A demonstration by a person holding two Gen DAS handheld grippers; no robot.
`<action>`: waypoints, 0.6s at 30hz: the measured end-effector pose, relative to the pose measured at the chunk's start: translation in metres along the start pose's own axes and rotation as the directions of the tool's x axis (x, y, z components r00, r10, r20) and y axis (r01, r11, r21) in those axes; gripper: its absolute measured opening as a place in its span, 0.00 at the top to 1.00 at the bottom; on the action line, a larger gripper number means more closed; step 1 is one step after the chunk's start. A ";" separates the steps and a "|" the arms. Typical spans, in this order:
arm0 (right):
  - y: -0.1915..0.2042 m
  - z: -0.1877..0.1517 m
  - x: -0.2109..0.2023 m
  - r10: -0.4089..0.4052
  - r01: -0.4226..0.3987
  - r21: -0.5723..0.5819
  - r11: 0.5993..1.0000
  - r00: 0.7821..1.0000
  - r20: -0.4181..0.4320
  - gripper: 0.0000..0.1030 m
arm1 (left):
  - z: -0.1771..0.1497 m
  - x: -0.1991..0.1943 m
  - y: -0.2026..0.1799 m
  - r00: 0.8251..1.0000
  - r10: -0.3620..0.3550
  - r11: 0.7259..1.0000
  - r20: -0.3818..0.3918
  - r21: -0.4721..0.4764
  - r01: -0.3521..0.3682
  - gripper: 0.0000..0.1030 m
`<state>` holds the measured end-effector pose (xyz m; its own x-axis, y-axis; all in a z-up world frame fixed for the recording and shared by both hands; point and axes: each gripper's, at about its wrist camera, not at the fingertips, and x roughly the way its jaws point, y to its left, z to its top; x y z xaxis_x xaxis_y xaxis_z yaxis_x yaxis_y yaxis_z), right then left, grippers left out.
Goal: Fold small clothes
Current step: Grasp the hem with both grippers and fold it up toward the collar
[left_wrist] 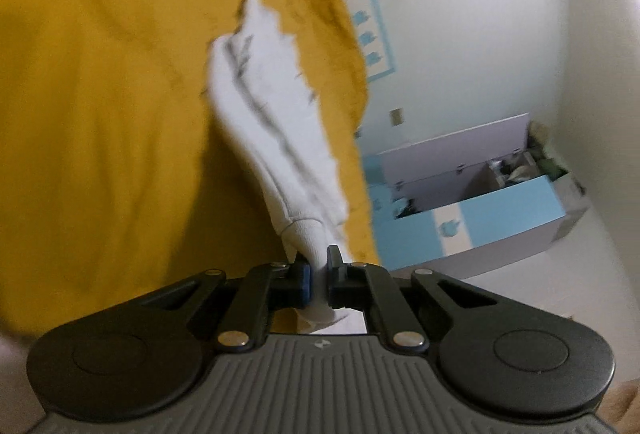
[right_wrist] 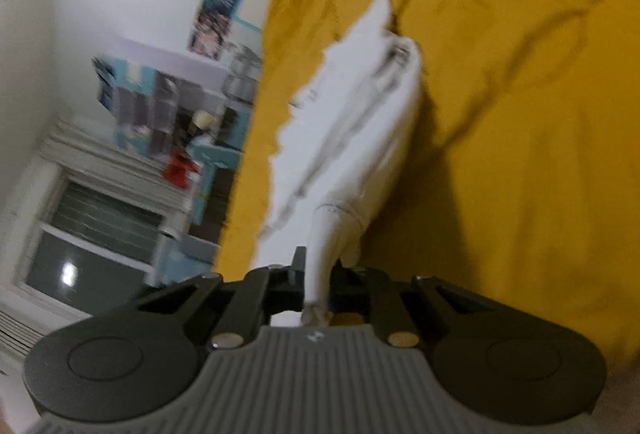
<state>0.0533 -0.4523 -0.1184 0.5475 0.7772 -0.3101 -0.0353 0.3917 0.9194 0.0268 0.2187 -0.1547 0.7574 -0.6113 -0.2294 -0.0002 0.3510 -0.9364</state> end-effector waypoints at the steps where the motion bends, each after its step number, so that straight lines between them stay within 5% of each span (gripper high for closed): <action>1: 0.003 0.004 0.003 0.016 -0.016 0.007 1.000 1.000 0.010 0.96 | 0.004 0.003 -0.004 1.000 -0.016 1.000 0.014 0.015 0.016 0.93; 8: 0.007 0.057 0.034 0.077 -0.088 0.093 0.992 0.990 0.116 0.97 | 0.056 0.040 -0.019 0.993 -0.104 0.994 0.062 0.034 0.102 0.93; 18: 0.011 0.190 0.139 0.040 -0.066 0.111 0.992 0.974 0.224 0.97 | 0.185 0.143 -0.023 0.995 -0.076 0.992 0.067 0.111 0.068 0.93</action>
<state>0.2881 -0.4337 -0.1057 0.7192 0.6621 -0.2108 0.0211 0.2824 0.9591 0.2562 0.2543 -0.1166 0.7975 -0.5870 -0.1394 0.1235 0.3850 -0.9146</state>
